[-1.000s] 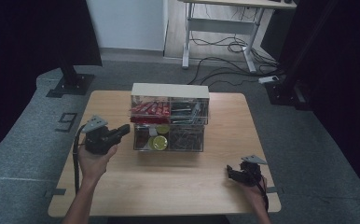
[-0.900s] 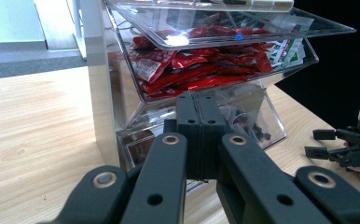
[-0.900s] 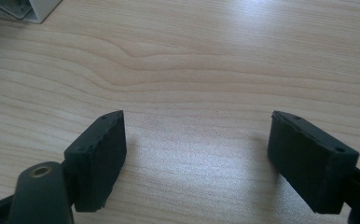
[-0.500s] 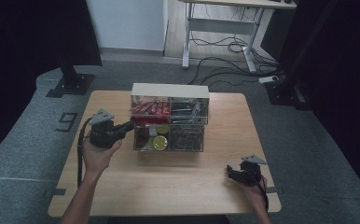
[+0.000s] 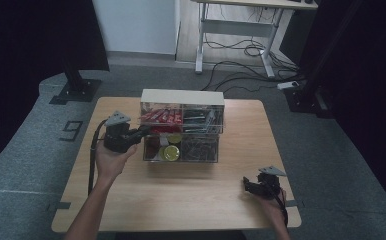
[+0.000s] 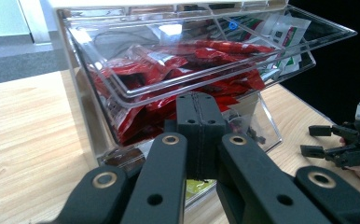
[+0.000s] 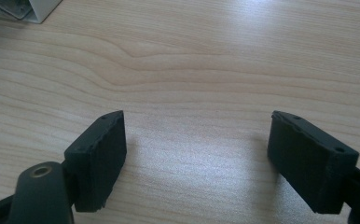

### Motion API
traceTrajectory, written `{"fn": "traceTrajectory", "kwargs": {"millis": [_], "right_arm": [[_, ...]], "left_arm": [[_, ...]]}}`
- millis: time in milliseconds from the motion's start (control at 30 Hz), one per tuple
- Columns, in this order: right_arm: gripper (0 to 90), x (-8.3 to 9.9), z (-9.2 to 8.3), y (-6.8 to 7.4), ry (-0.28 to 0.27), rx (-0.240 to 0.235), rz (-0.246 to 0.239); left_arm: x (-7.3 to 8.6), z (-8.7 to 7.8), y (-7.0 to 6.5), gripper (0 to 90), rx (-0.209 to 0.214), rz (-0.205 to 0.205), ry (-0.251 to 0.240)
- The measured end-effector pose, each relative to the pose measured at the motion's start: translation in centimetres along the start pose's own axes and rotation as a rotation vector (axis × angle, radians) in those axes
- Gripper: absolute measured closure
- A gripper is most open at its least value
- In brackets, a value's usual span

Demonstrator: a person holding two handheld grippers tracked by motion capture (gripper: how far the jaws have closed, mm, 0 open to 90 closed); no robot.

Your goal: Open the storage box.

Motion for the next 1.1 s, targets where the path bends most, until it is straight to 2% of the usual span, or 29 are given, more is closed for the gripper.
{"fn": "traceTrajectory", "kwargs": {"millis": [233, 1100], "right_arm": [[19.9, 0.0, 0.0, 0.0, 0.000, 0.000, -0.001], [20.1, 0.0, 0.0, -0.1, -0.002, 0.000, 0.000]], "left_arm": [[-0.2, 0.3, -0.1, 90.0, 0.001, 0.000, 0.005], [-2.8, -0.5, 0.3, 90.0, -0.003, -0.011, -0.039]]}}
Point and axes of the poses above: each handheld gripper's, and its own axes: z roughly forward along the jaws, x roughly out of its underside, y roughly to its left, the point moved 4 cm from there along z, roughly forward along the jaws, and after that the axes turned 8 degrees about -x, right-handed, at the moved point
